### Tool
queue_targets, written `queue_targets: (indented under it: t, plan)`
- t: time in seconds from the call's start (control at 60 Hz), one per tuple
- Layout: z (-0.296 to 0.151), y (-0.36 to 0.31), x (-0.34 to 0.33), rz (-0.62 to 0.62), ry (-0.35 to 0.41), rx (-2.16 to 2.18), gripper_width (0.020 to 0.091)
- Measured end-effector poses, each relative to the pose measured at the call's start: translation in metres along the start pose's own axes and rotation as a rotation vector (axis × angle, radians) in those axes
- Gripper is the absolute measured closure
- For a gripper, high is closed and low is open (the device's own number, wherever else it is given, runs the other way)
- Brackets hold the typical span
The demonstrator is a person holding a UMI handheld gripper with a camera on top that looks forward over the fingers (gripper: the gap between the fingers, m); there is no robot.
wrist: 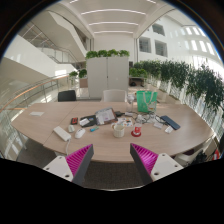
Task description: Pour water
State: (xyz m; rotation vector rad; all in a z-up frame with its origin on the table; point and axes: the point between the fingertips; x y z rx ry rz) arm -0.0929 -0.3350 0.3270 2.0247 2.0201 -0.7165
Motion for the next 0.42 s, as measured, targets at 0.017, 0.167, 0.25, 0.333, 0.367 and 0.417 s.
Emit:
queue_targets:
  t: [0.017, 0.167, 0.25, 0.333, 0.367, 0.417]
  plan:
    - [0.0, 0.003, 0.0, -0.005, -0.001, -0.011, 0.0268]
    - [0.007, 0.041, 0.015, -0.055, -0.048, -0.061, 0.027]
    - [0.004, 0.068, 0.013, -0.068, -0.065, -0.078, 0.0268]
    - [0.002, 0.089, 0.02, -0.089, -0.067, -0.071, 0.027]
    - [0.002, 0.096, 0.02, -0.098, -0.072, -0.069, 0.0268]
    - [0.003, 0.105, 0.022, -0.11, -0.082, -0.061, 0.0268]
Point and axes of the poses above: the point between the fingertips, and its own axes, seen from behind it with the camera up: y to the right, z down, x forward, the way the camera looks, and after that the axes turned 12 degrees about x, right-handed
